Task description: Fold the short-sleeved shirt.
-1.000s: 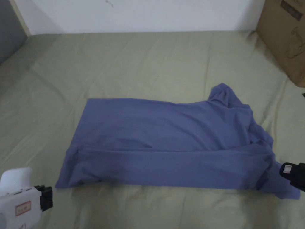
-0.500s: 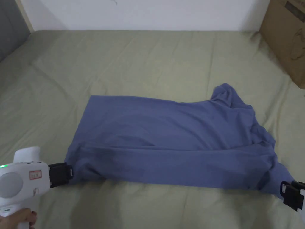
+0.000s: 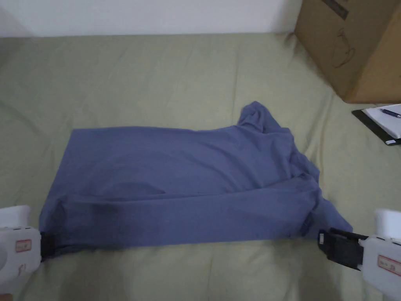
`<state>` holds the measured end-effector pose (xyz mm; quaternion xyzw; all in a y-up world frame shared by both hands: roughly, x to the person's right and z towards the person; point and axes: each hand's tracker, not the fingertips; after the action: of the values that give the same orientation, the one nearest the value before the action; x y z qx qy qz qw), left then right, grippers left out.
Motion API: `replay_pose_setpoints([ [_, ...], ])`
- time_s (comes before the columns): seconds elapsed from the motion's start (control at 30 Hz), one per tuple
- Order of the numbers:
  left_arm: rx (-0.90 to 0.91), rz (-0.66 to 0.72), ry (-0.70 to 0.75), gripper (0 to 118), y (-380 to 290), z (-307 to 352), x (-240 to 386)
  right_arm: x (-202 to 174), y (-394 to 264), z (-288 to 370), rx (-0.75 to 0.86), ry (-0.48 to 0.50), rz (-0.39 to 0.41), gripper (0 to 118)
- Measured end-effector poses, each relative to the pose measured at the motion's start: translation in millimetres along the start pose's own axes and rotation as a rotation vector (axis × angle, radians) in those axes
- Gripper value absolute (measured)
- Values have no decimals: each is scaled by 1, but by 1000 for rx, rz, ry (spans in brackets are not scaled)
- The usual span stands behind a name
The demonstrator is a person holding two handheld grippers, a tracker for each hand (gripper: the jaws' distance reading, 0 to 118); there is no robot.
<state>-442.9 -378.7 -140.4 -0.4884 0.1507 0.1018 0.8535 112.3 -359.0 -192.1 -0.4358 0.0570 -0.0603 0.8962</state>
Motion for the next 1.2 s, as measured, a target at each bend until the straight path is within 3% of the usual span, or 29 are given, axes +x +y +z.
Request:
replay_pose_setpoints([
  [0.03, 3, -9, -8, 6, 1, 2, 0, 1, 3, -4, -4, -6, 1, 90],
  [0.2, 16, -25, -28, 6, 7, 14, -3, 0, 18, -36, -23, -66, 49, 88],
  [0.3, 17, -23, -37, 6, 10, 16, -6, 6, 28, -53, -44, 34, -2, 88],
  [0.33, 14, -28, -35, 6, 11, 16, -5, 6, 32, -62, -91, 36, 11, 82],
  [0.37, 12, -35, -31, 6, 12, 16, -5, 3, 33, -73, -129, 6, 43, 61],
  [0.4, 12, -44, -29, 6, 13, 17, -3, 0, 33, -80, -153, -28, 70, 8],
  [0.43, 12, -49, -26, 6, 13, 17, -2, -5, 32, -84, -174, -40, 80, 3],
  [0.47, 9, -55, -30, 6, 13, 19, -1, -9, 29, -81, -139, 24, 17, 3],
  [0.57, 17, -72, -23, 6, 12, 23, -2, -15, 28, -76, -135, -18, 63, 3],
  [0.8, 19, -72, -54, 6, 9, 37, -11, 0, 39, -28, -90, 26, 10, 3],
  [0.97, 15, -70, -89, 6, -11, 61, -23, 5, 37, 9, -71, 31, 41, 3],
  [1.2, -42, -26, -100, 7, -59, 63, -43, 21, -18, 11, -195, 38, 8, 3],
])
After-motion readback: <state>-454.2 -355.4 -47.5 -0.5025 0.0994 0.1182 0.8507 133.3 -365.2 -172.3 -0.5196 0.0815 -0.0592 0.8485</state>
